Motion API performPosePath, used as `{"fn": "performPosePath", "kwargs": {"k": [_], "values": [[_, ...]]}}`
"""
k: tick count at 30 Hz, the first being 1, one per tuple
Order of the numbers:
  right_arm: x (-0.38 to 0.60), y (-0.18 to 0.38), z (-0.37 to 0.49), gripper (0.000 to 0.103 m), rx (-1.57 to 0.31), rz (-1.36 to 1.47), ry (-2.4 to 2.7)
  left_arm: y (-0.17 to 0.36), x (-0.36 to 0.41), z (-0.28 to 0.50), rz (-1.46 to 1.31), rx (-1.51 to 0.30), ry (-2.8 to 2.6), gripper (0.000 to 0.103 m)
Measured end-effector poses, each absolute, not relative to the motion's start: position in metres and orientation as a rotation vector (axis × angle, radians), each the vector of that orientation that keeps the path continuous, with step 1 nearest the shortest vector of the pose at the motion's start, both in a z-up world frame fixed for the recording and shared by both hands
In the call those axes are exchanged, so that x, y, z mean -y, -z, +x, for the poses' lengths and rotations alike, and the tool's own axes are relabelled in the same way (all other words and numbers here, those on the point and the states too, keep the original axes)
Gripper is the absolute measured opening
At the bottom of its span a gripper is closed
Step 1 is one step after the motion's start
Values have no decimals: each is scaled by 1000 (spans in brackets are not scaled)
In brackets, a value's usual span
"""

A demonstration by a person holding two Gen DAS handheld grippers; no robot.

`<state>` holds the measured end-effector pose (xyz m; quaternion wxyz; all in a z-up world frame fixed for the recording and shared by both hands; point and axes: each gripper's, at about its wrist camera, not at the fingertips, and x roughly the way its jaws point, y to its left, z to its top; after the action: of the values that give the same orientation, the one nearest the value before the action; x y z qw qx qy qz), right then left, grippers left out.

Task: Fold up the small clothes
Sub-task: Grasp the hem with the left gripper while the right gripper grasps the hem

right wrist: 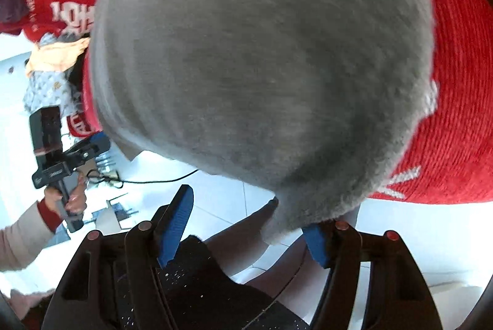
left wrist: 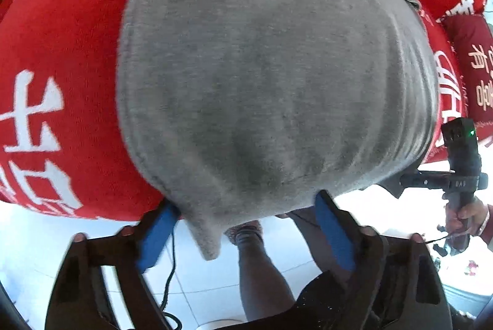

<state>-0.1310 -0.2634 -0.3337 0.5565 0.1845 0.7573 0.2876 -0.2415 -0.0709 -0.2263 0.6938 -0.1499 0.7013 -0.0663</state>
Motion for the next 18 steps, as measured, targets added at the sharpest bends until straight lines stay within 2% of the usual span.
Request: {"fn": "performPosePath", "kwargs": {"k": [1,2,3,4,10,18], "values": [[267,335,-129,52,-1797,459,-661,226,67,-243,-331,-1575,140,62],[283,337,-129,43,-1818,519,-597,228,64,-244,-337,-1588,145,40],[287,338,-129,21,-1830,551,-572,231,61,-245,-360,-1606,169,27],[289,337,-130,8,-1826,574,-573,237,57,-246,-405,-1625,208,10],[299,303,-135,7,-1755,700,-613,226,47,-243,-507,-1583,274,10],[296,238,-105,7,-1562,872,-668,162,31,-216,-626,-1411,348,10]]}}
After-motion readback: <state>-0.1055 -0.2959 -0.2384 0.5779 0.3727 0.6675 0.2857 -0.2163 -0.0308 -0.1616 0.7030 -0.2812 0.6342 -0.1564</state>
